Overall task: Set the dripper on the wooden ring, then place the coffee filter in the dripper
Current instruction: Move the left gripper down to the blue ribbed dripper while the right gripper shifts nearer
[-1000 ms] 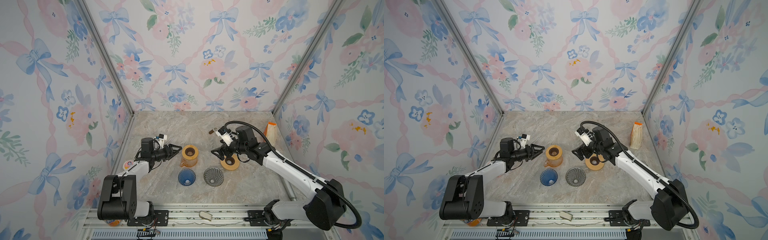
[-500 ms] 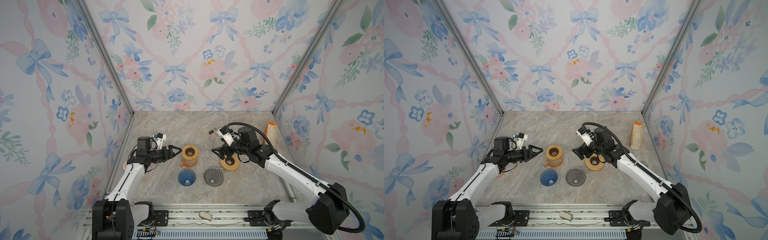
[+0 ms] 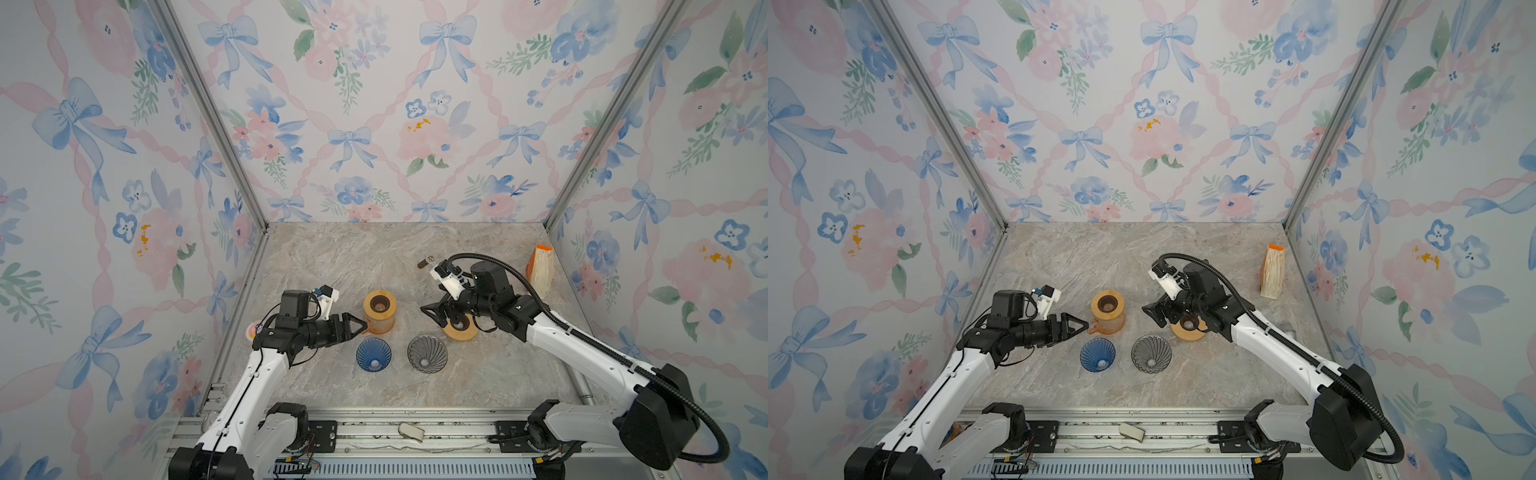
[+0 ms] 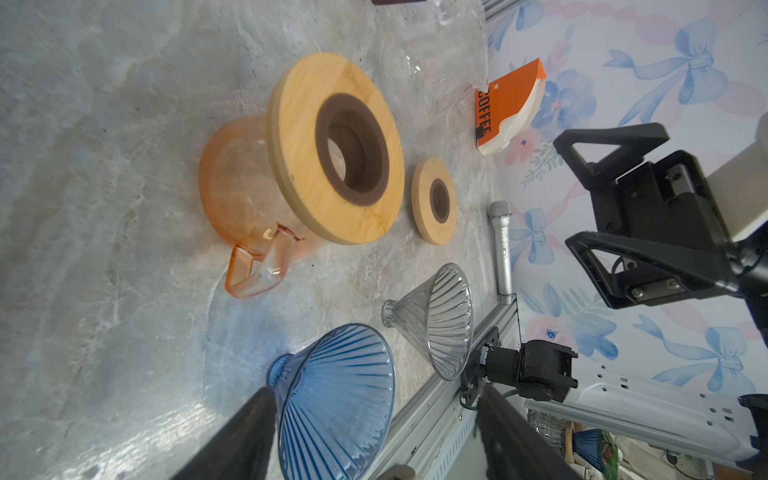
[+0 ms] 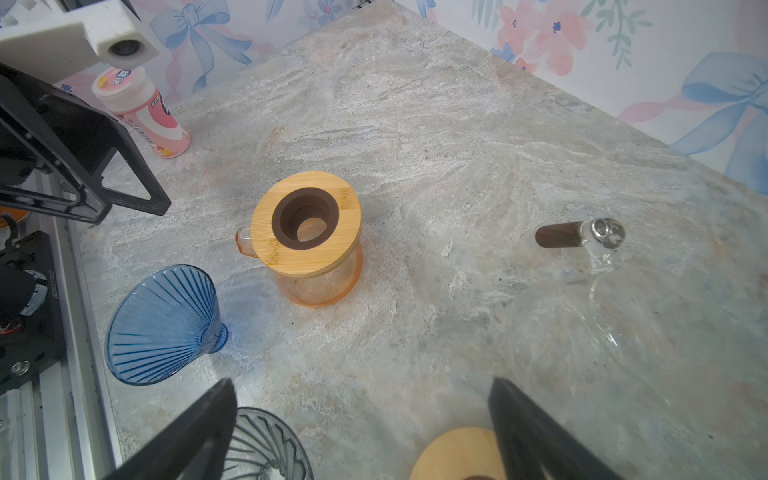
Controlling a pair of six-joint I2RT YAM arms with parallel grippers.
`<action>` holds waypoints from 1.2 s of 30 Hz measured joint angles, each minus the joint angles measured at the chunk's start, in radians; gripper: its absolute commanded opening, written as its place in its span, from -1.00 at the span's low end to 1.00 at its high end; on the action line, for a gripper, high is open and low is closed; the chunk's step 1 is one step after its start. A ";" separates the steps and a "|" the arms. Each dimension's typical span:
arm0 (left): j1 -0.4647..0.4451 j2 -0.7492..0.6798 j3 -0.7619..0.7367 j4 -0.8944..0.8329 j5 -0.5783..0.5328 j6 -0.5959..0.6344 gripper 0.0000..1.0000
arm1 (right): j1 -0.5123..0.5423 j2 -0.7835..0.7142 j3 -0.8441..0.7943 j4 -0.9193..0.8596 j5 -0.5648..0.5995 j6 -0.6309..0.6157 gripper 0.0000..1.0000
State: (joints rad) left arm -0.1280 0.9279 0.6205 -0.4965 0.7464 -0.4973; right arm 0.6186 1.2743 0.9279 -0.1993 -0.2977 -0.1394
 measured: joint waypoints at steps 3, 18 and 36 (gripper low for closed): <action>-0.030 -0.041 -0.013 -0.008 -0.035 -0.031 0.39 | 0.025 -0.031 -0.053 0.030 0.019 -0.008 0.93; -0.167 -0.086 -0.099 -0.053 -0.183 -0.214 0.09 | 0.091 -0.123 -0.190 0.151 0.114 -0.072 0.93; -0.228 0.008 -0.099 -0.079 -0.281 -0.249 -0.07 | 0.111 -0.125 -0.216 0.188 0.179 -0.080 0.93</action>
State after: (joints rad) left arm -0.3561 0.9356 0.5213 -0.5751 0.4652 -0.7460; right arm 0.7296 1.1492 0.7120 -0.0116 -0.1188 -0.2192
